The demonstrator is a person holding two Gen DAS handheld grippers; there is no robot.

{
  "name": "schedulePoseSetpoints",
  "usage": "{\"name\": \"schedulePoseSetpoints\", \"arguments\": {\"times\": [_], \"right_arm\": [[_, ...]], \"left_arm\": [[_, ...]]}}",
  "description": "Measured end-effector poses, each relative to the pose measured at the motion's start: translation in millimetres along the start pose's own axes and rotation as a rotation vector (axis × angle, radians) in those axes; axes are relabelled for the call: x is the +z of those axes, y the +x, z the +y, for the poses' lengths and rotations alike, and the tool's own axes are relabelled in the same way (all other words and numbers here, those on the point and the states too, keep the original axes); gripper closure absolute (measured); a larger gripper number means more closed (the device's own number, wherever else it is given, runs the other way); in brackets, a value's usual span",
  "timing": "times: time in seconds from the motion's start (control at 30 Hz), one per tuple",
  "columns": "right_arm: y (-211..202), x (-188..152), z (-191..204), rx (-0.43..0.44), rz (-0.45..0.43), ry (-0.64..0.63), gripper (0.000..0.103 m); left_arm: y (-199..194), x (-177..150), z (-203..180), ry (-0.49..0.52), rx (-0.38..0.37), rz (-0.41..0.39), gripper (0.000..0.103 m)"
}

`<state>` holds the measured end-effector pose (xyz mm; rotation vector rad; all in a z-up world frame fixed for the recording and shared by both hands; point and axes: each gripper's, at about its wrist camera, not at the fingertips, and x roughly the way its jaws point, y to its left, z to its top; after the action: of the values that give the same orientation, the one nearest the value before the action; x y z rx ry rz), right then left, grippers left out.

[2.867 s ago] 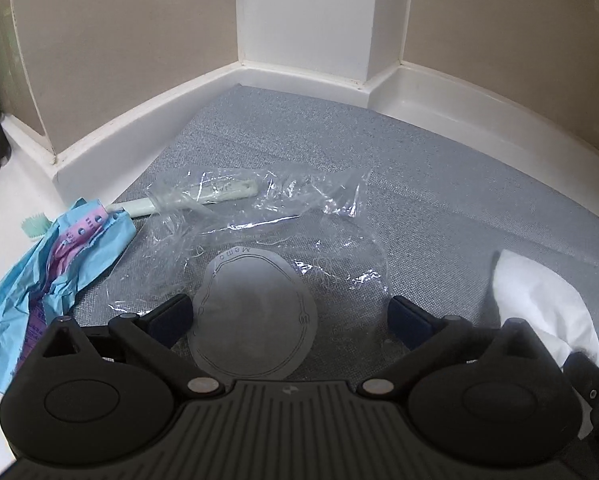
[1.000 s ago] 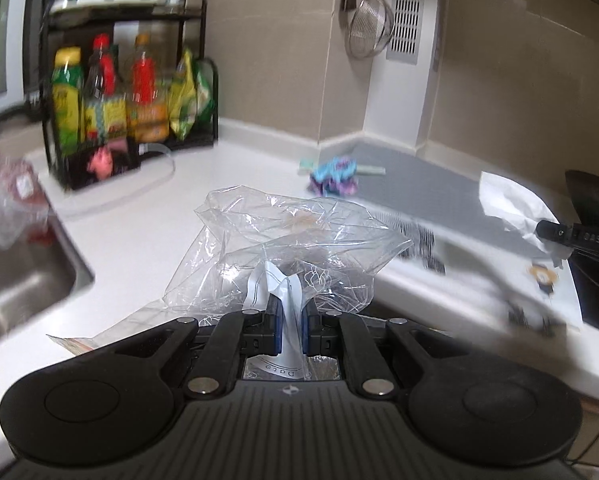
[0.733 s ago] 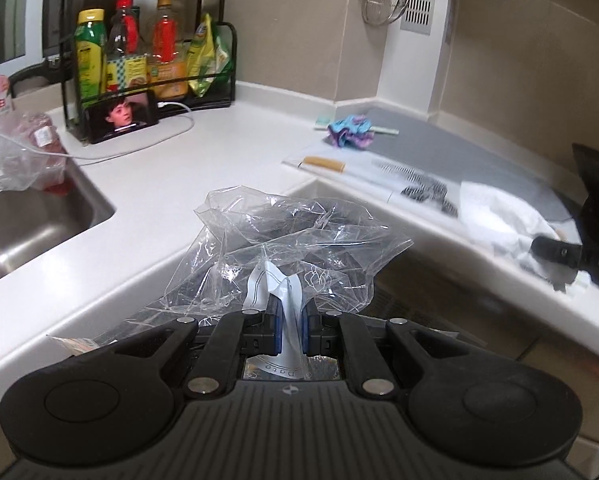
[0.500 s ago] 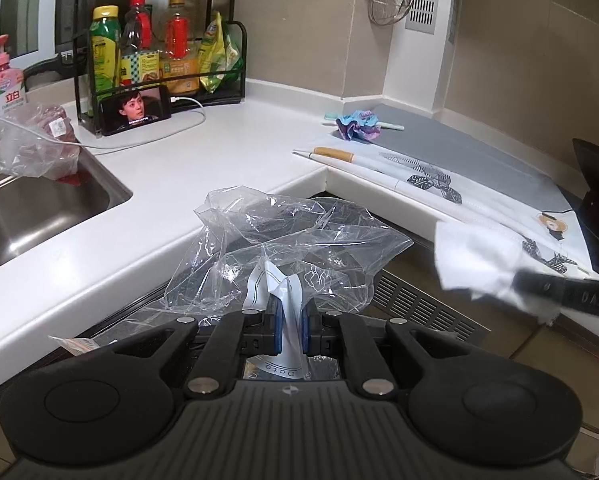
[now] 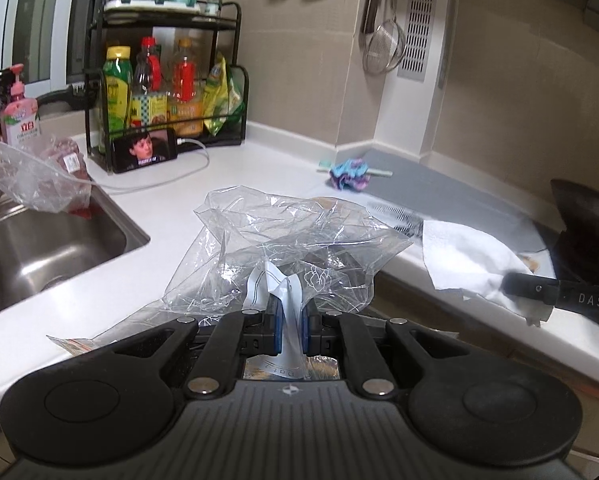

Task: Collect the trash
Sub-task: 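Lower the zip bag and towel with both grippers into the bin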

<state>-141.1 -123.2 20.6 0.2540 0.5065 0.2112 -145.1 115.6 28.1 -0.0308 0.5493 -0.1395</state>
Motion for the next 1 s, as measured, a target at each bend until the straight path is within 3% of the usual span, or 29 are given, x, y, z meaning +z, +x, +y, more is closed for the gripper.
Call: {"name": "schedulePoseSetpoints", "arguments": {"times": [0.3, 0.6, 1.0], "right_arm": [[-19, 14, 3, 0.022, -0.062, -0.006, 0.095], [38, -22, -13, -0.045, 0.114, 0.045, 0.095], [65, -41, -14, -0.068, 0.199, 0.047, 0.095]], "left_arm": [[-10, 2, -11, 0.036, -0.023, 0.001, 0.094], [37, -27, -9, 0.021, 0.044, 0.086, 0.094], [76, -51, -4, -0.001, 0.053, 0.192, 0.094]]}}
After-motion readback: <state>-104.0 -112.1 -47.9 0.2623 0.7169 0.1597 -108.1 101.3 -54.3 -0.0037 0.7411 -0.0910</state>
